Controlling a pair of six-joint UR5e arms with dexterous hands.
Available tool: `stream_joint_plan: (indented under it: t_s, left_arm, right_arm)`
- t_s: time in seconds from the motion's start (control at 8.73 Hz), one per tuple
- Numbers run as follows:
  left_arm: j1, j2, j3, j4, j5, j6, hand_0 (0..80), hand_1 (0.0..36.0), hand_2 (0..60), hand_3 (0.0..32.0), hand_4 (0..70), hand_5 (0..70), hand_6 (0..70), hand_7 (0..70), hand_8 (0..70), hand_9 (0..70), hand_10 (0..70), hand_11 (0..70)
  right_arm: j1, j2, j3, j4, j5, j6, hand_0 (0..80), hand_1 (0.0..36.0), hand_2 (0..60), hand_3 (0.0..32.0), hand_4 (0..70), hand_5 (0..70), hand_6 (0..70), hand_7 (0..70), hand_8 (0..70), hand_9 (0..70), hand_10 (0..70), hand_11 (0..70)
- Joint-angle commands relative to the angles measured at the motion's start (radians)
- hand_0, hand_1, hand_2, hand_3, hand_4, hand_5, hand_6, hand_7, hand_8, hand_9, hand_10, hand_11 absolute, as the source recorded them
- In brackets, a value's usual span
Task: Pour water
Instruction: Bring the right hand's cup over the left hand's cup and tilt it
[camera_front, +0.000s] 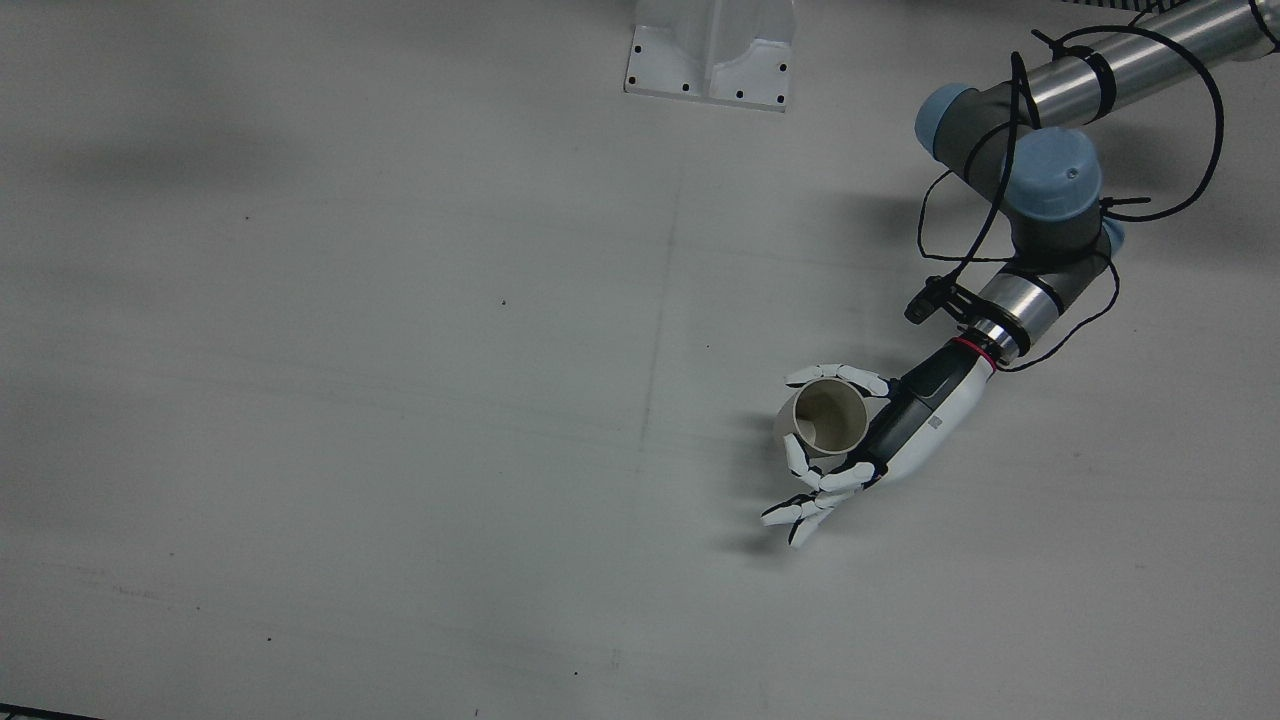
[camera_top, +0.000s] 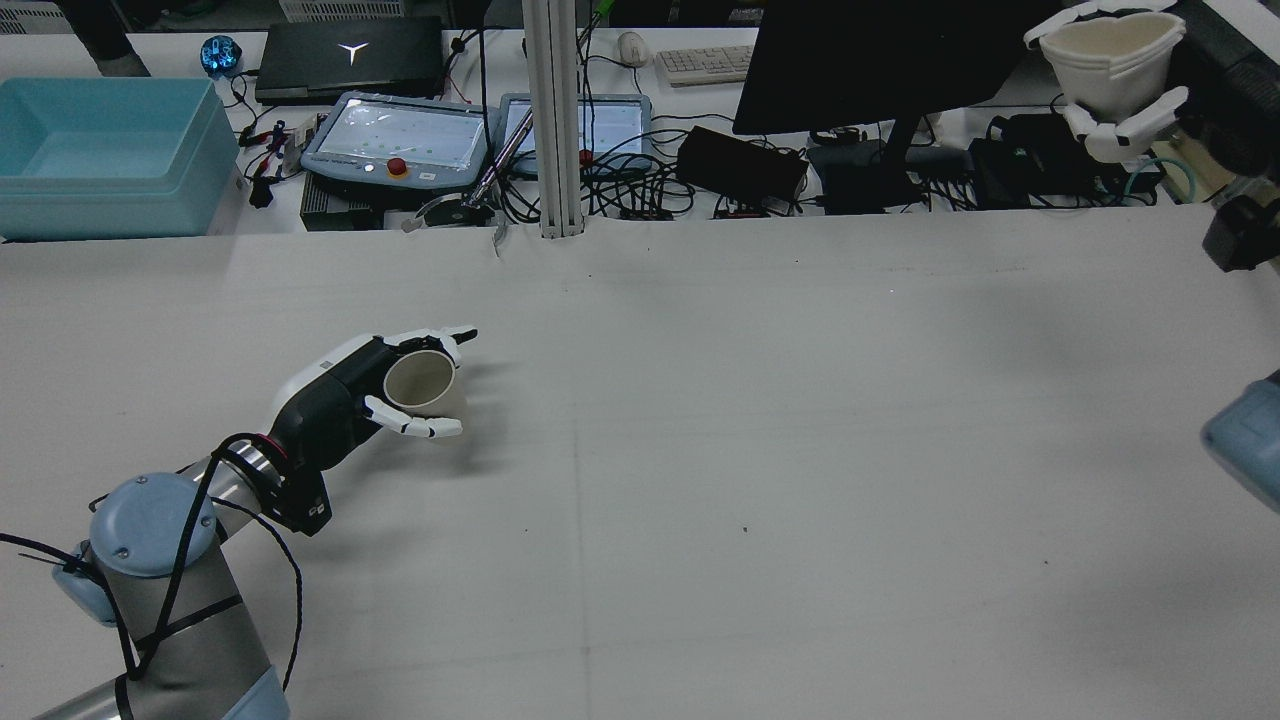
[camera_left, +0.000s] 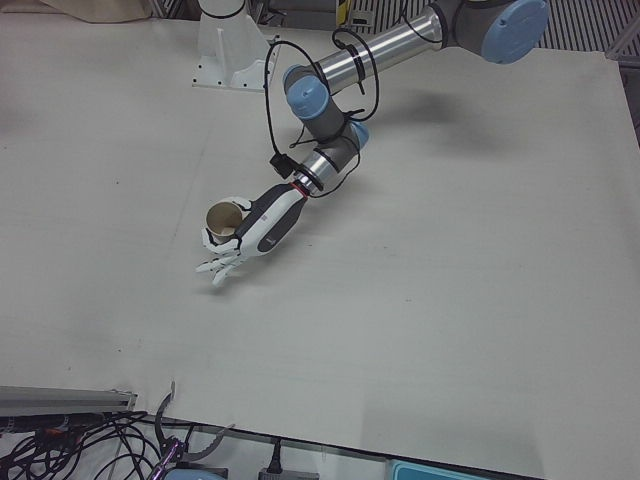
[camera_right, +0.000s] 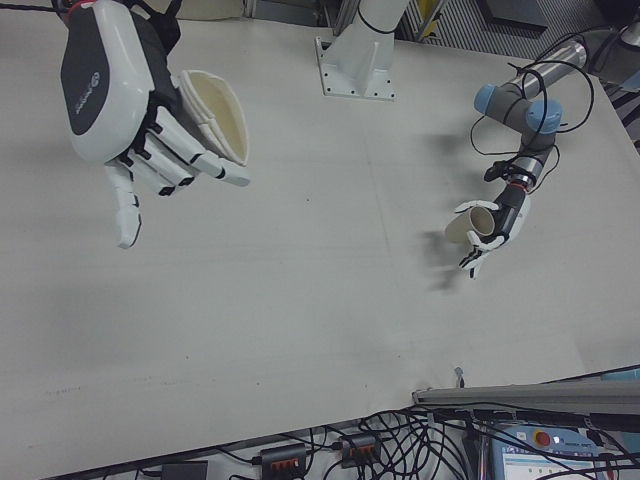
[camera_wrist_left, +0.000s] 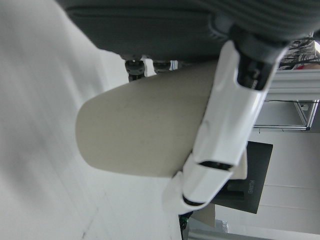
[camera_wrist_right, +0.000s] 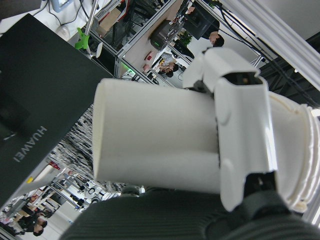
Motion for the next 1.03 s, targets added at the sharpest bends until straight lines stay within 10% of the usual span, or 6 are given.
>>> stream_joint_plan:
  t_s: [0.0,0.92]
  left_arm:
    - [0.062,-0.123,0.004,0.108,0.002,0.001,80.0,36.0,60.0,0.0,48.9,70.0,17.1,14.1,4.6,2.2,6.3,13.5]
    - [0.066,-0.349,0.029,0.228,0.002,0.0,80.0,36.0,60.0,0.0,49.8,70.0,19.6,16.7,4.9,2.6,6.2,13.2]
  right_arm:
    - [-0.081,0.206,0.015,-0.126,0.084,-0.201,80.0,36.0,60.0,0.0,68.2,23.2,69.4,70.0,45.6,62.2,0.0,0.0]
    - [-0.605,0.341,0.01,-0.113,0.51,-0.832,80.0,36.0,60.0,0.0,70.0,22.3,67.3,70.0,40.8,56.0,0.0,0.0]
